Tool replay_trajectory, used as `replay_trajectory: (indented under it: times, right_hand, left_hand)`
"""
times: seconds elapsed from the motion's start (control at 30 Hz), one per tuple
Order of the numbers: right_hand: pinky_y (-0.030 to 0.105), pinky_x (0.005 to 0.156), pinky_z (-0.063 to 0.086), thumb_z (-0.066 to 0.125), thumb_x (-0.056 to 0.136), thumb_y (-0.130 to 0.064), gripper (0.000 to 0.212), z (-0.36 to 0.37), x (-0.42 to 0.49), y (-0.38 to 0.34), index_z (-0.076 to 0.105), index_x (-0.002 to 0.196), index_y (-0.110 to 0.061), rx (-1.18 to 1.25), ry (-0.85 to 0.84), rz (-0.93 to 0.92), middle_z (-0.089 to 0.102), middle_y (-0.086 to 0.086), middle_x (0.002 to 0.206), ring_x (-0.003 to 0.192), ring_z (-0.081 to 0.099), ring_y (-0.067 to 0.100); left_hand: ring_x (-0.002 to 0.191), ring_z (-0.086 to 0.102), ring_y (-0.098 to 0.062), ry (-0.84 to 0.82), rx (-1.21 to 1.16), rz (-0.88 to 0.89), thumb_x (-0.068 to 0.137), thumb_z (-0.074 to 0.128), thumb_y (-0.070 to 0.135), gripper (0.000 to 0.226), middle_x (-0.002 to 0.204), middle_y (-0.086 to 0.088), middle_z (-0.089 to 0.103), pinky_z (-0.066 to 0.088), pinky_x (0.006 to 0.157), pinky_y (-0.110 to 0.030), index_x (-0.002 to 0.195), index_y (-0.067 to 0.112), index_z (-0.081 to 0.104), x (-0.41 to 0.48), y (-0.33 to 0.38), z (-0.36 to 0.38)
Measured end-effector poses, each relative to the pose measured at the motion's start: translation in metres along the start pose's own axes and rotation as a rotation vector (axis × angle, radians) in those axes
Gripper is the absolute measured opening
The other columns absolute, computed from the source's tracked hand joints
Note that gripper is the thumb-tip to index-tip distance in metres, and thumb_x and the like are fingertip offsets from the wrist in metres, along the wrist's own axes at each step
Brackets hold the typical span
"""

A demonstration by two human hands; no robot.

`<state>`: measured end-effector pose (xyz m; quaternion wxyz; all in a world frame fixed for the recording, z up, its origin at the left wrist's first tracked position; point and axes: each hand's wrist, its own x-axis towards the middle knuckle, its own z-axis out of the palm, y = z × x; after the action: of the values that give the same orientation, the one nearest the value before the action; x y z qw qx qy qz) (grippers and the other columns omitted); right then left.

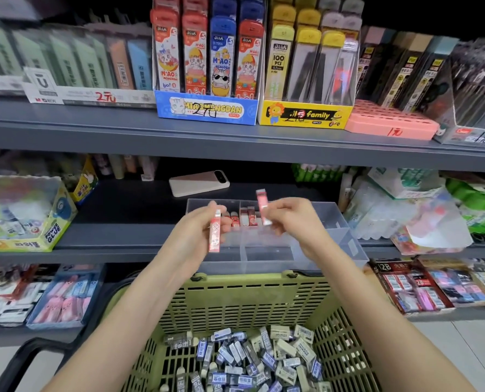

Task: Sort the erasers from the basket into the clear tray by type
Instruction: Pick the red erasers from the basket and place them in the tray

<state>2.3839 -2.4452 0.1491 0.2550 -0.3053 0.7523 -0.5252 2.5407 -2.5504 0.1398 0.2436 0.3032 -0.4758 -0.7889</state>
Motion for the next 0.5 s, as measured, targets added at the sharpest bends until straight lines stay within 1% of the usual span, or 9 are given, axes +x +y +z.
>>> replay_trajectory:
  times: [0.07,0.1,0.13,0.2,0.23,0.3,0.37,0.43,0.5]
  right_hand:
    - [0.033,0.057,0.047,0.065,0.079,-0.014,0.019,-0.007,0.017,0.008,0.066,0.061,-0.007,-0.216,0.126,0.026,0.061,0.011,0.063,0.056,0.053,0.020]
    - [0.034,0.060,0.045,0.066,0.079,-0.023,0.026,-0.008,0.024,0.011,0.064,0.058,-0.009,-0.324,0.145,0.039,0.060,0.011,0.060,0.057,0.053,0.022]
    - [0.032,0.060,0.043,0.066,0.079,-0.031,0.032,-0.006,0.030,0.013,0.063,0.056,-0.010,-0.420,0.142,0.051,0.058,0.008,0.057,0.058,0.052,0.022]
    - [0.026,0.059,0.039,0.067,0.078,-0.042,0.037,0.000,0.041,0.014,0.062,0.064,-0.008,-0.609,0.117,0.075,0.057,0.004,0.059,0.061,0.054,0.021]
    - [0.024,0.059,0.039,0.068,0.077,-0.042,0.036,0.004,0.046,0.013,0.062,0.071,-0.007,-0.679,0.111,0.086,0.057,0.004,0.064,0.065,0.055,0.021]
    - [0.023,0.056,0.038,0.071,0.073,-0.033,0.028,0.010,0.053,0.012,0.060,0.075,-0.007,-0.748,0.106,0.108,0.058,0.004,0.071,0.068,0.056,0.022]
    - [0.022,0.053,0.037,0.073,0.068,-0.025,0.024,0.014,0.055,0.012,0.056,0.069,-0.009,-0.764,0.097,0.131,0.057,0.004,0.071,0.065,0.055,0.022]
    - [0.022,0.053,0.036,0.076,0.066,-0.032,0.030,0.016,0.057,0.015,0.056,0.071,-0.010,-0.769,0.066,0.140,0.056,0.002,0.069,0.065,0.055,0.022]
    - [0.024,0.055,0.039,0.073,0.071,-0.037,0.032,0.015,0.058,0.017,0.059,0.078,-0.009,-0.787,0.010,0.156,0.060,0.003,0.075,0.069,0.057,0.023]
  left_hand:
    - [0.060,0.064,-0.012,0.012,-0.054,0.001,0.098,0.044,0.008,0.020,0.076,-0.008,0.064,0.048,0.055,-0.023,0.104,0.001,0.062,0.001,0.000,-0.003]
    - [0.059,0.063,-0.011,0.014,-0.041,0.012,0.098,0.043,0.003,0.020,0.076,-0.007,0.063,0.048,0.056,-0.024,0.105,0.001,0.061,0.001,-0.001,-0.005]
    - [0.060,0.063,-0.011,0.015,-0.024,0.024,0.097,0.042,0.000,0.021,0.075,-0.007,0.064,0.049,0.058,-0.024,0.106,0.002,0.060,0.002,-0.002,-0.007]
    - [0.066,0.065,-0.015,0.021,0.002,0.031,0.097,0.044,0.000,0.020,0.077,-0.007,0.068,0.052,0.064,-0.025,0.108,0.003,0.060,0.002,-0.005,-0.011]
    - [0.074,0.069,-0.017,0.027,0.025,0.032,0.096,0.047,0.002,0.018,0.082,-0.007,0.071,0.053,0.067,-0.025,0.108,0.005,0.061,0.002,-0.007,-0.012]
    - [0.089,0.071,-0.019,0.025,0.096,0.044,0.095,0.053,0.007,0.017,0.093,-0.005,0.075,0.053,0.073,-0.028,0.108,0.011,0.062,0.001,-0.009,-0.015]
    - [0.093,0.071,-0.018,0.018,0.135,0.061,0.093,0.057,0.011,0.018,0.098,-0.001,0.075,0.053,0.075,-0.029,0.110,0.013,0.062,0.002,-0.009,-0.017]
    - [0.093,0.071,-0.018,0.028,0.142,0.074,0.091,0.061,0.012,0.017,0.098,0.000,0.075,0.055,0.074,-0.029,0.108,0.014,0.063,0.004,-0.007,-0.016]
    - [0.091,0.071,-0.019,0.036,0.121,0.083,0.089,0.063,0.011,0.016,0.096,-0.001,0.075,0.057,0.069,-0.027,0.106,0.012,0.064,0.006,-0.006,-0.014]
